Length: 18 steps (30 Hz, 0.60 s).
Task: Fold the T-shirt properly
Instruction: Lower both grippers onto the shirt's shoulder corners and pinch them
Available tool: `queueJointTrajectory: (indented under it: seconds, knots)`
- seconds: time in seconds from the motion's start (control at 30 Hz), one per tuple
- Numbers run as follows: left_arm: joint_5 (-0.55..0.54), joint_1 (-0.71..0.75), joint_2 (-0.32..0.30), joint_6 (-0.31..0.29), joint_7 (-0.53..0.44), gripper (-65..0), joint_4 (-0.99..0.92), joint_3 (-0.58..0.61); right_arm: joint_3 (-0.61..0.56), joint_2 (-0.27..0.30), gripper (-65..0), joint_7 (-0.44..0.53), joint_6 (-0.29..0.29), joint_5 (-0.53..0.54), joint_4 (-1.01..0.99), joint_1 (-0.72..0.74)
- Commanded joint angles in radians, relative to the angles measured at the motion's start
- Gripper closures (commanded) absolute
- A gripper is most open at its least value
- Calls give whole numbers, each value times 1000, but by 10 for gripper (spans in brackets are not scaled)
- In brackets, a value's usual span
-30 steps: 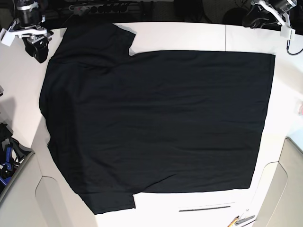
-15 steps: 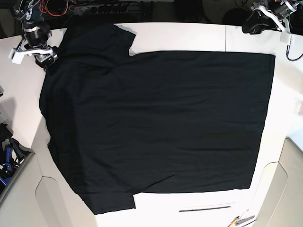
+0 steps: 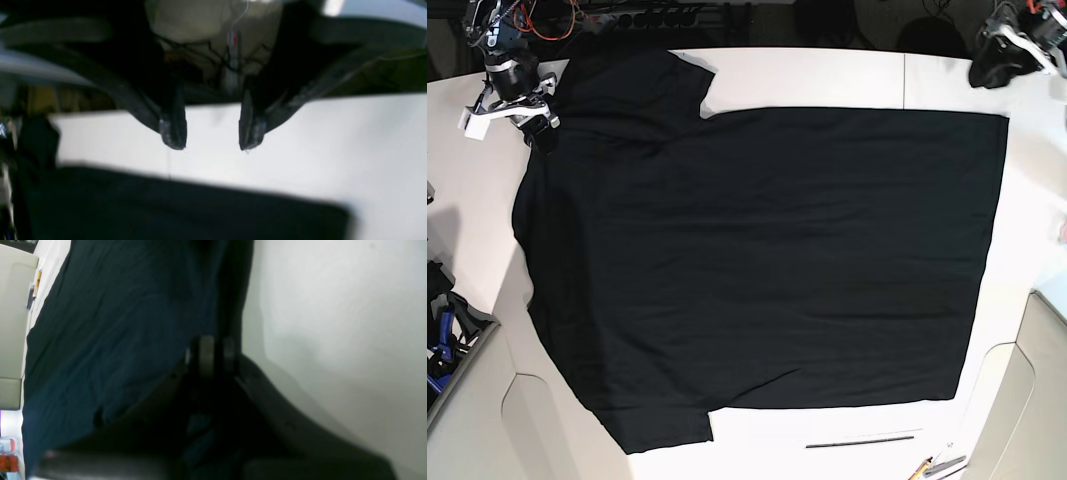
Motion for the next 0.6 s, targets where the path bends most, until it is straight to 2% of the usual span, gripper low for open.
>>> queueJointTrajectory:
  seconds: [0.0, 0.13, 0.2, 0.3, 0.57]
  knots:
    - [-28, 8, -14, -9, -18, -307, 11, -42, 0, 5, 0, -12, -3, -7, 9, -6]
    - [-13, -51, -14, -9, 24, -316, 11, -123, 0, 6, 0, -18, -3, -7, 9, -6]
    - [40, -97, -14, 34, 34, -316, 8, -129, 0, 5, 0, -18, -3, -6, 9, -6]
    - [74, -160, -15, 58, 34, -316, -22, -128, 0, 5, 0, -18, -3, -6, 9, -6]
    - [90, -306, -16, 75, 42, -316, -265, -128, 0, 5, 0, -17, -3, -6, 9, -6]
